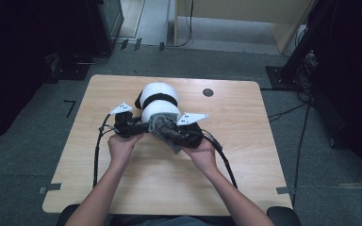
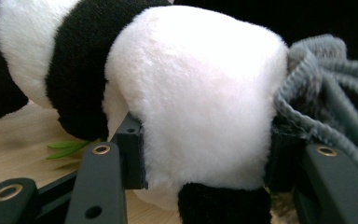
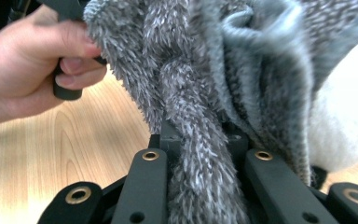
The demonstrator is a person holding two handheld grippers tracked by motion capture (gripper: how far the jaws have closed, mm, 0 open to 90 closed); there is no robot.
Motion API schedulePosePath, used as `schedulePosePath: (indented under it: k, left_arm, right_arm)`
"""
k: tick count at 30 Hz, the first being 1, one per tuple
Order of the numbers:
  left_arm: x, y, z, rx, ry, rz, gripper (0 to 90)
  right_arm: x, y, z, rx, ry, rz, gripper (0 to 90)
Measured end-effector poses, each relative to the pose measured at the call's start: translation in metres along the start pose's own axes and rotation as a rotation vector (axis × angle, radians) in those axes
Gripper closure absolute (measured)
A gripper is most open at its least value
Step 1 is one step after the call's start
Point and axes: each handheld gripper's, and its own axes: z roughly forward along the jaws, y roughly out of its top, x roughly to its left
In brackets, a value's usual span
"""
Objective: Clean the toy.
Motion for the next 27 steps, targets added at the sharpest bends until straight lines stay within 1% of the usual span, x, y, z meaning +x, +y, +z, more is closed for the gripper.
schedulePosePath:
  k: [2, 4, 7, 9, 11, 12, 13, 14, 16, 17, 18, 20, 23, 26, 27]
  left_arm:
    - [0.000, 0.000, -0.001, -0.003, 0.001, -0.006, 46.0]
    - [0.000, 0.001, -0.002, -0.006, -0.002, -0.006, 46.0]
    - [0.001, 0.002, -0.004, -0.019, -0.016, -0.018, 46.0]
    - [0.001, 0.003, -0.005, -0.024, -0.019, -0.012, 45.9]
    - [-0.001, 0.004, -0.007, -0.023, -0.013, -0.001, 45.8]
    - [0.000, 0.004, -0.007, -0.025, -0.016, -0.003, 45.8]
    - [0.000, 0.005, -0.008, -0.030, -0.023, -0.014, 45.8]
    - [0.001, 0.005, -0.009, -0.033, -0.033, -0.018, 45.8]
    - [0.001, 0.006, -0.011, -0.043, -0.049, -0.026, 45.8]
    - [0.001, 0.006, -0.011, -0.045, -0.052, -0.018, 45.8]
    - [0.000, 0.006, -0.012, -0.047, -0.054, -0.008, 45.8]
    - [0.000, 0.007, -0.014, -0.050, -0.069, -0.008, 45.7]
    - [0.001, 0.008, -0.016, -0.050, -0.089, -0.004, 45.6]
    - [0.001, 0.007, -0.016, -0.031, -0.090, 0.016, 45.5]
    - [0.001, 0.006, -0.016, -0.025, -0.093, 0.013, 45.5]
  right_arm:
    - [-0.001, -0.001, 0.003, 0.005, 0.004, -0.006, 77.6]
    - [-0.001, -0.003, 0.006, 0.012, 0.011, 0.000, 77.7]
    - [-0.001, -0.007, 0.010, 0.042, 0.015, -0.006, 77.7]
    - [-0.001, -0.010, 0.014, 0.066, 0.011, -0.011, 77.7]
    - [-0.004, -0.012, 0.016, 0.065, 0.015, -0.009, 77.8]
    - [-0.005, -0.012, 0.016, 0.065, 0.016, -0.009, 77.8]
    - [-0.006, -0.013, 0.017, 0.068, 0.019, -0.009, 77.8]
    - [-0.007, -0.014, 0.018, 0.075, 0.015, -0.013, 77.8]
    - [-0.009, -0.016, 0.020, 0.105, 0.002, -0.018, 77.7]
    - [-0.011, -0.018, 0.021, 0.121, -0.012, -0.023, 77.7]
    - [-0.012, -0.019, 0.021, 0.125, -0.018, -0.022, 77.7]
    - [-0.018, -0.022, 0.021, 0.136, -0.029, -0.008, 77.7]
    - [-0.029, -0.025, 0.018, 0.150, -0.060, 0.017, 77.8]
    - [-0.039, -0.027, 0.011, 0.157, -0.097, 0.041, 77.7]
    - [-0.042, -0.027, 0.009, 0.157, -0.106, 0.049, 77.8]
